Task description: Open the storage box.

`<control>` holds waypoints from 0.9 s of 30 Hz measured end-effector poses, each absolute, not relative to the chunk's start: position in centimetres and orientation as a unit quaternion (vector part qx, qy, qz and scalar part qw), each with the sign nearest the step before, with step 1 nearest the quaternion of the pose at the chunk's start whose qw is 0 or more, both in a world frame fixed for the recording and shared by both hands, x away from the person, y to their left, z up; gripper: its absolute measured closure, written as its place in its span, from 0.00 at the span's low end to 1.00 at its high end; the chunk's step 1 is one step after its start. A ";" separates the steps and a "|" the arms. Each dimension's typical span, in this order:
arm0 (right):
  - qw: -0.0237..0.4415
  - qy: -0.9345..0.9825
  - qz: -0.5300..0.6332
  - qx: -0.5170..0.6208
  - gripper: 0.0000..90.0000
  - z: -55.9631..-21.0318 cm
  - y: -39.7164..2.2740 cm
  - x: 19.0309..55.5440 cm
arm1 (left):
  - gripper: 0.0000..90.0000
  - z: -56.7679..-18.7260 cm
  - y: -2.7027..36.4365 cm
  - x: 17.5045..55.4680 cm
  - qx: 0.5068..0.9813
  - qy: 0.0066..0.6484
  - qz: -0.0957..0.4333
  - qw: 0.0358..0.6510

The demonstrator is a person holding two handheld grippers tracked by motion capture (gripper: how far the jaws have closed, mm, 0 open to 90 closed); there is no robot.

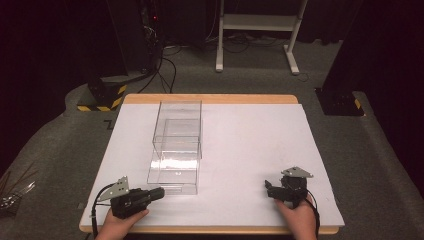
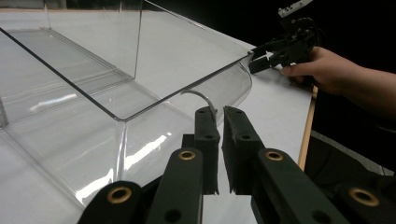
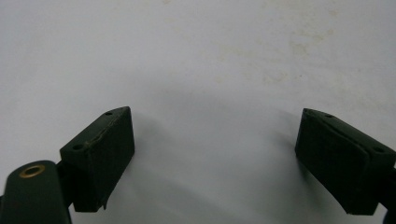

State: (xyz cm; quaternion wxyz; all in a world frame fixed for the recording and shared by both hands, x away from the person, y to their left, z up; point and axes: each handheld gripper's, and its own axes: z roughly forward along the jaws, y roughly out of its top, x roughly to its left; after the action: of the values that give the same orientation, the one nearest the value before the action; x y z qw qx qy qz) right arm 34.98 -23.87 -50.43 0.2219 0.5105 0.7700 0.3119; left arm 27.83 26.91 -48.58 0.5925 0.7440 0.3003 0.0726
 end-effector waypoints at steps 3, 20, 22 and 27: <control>0.222 0.771 0.312 0.509 0.13 -50.4 -23.9 35.0 | 0.94 -48.5 26.9 27.8 0.745 0.299 0.074 0.591; 0.221 0.770 0.312 0.510 0.13 -50.4 -23.9 35.0 | 0.78 -46.8 30.6 26.8 0.698 0.312 0.119 0.633; 0.221 0.770 0.312 0.510 0.13 -50.4 -23.9 35.0 | 0.77 -46.6 31.4 26.7 0.685 0.328 0.138 0.636; 0.221 0.770 0.312 0.510 0.13 -50.4 -23.9 35.0 | 0.75 -46.9 33.2 26.8 0.673 0.371 0.197 0.609</control>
State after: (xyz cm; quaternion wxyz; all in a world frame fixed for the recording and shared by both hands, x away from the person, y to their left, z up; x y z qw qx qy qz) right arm 35.00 -23.89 -50.42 0.2212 0.5099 0.7704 0.3122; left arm 26.81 33.15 -46.88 0.6091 0.6727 0.3711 0.1970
